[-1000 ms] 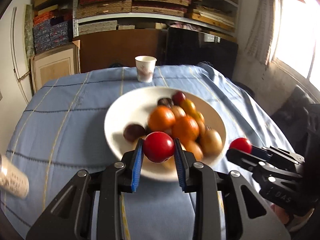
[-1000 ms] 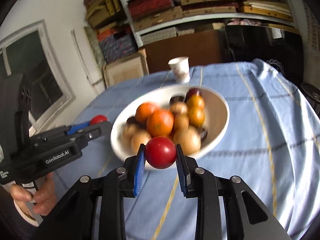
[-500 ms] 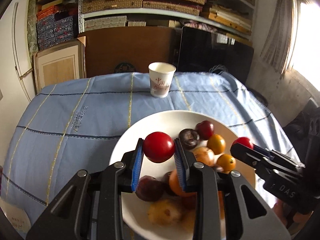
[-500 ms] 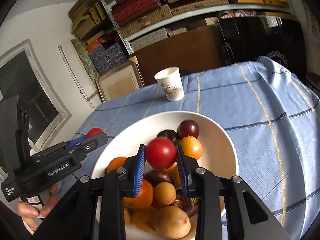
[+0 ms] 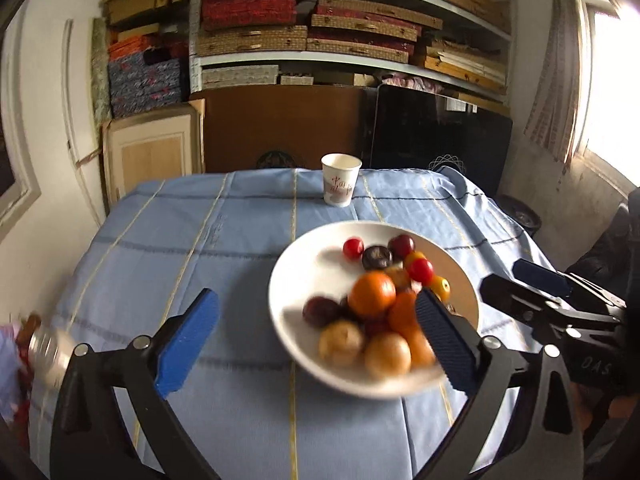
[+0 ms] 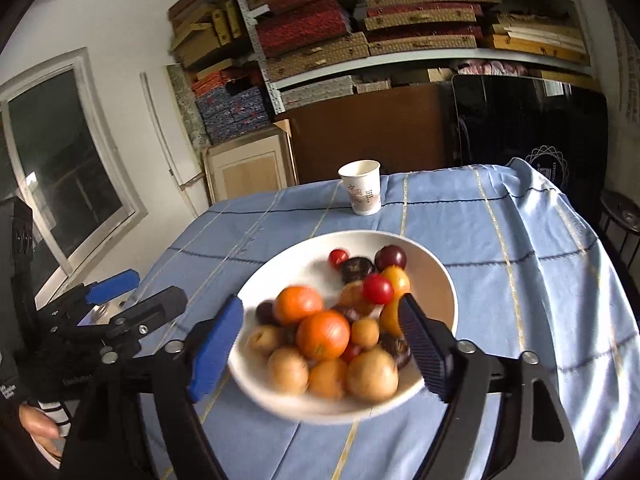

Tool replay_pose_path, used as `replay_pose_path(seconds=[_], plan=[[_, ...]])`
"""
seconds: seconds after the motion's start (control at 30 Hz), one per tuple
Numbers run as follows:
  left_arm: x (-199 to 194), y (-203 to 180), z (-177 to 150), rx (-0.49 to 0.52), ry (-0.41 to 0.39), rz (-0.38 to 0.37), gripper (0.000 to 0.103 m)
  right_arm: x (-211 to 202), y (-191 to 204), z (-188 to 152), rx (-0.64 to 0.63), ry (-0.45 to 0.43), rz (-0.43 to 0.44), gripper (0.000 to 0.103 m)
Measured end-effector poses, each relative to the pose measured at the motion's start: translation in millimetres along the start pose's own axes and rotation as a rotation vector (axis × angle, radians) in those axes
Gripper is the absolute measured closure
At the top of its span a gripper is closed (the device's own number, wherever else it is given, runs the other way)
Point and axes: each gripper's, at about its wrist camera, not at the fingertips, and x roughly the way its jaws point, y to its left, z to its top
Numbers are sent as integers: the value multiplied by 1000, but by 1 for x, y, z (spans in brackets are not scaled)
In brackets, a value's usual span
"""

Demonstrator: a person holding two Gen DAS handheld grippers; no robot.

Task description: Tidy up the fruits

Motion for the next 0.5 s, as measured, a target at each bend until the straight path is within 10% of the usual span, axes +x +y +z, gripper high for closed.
replay_pose_path(seconds=[0.5], plan=[[-55, -6, -113, 53, -1, 57, 5, -60, 12, -107, -138, 9, -135, 6]])
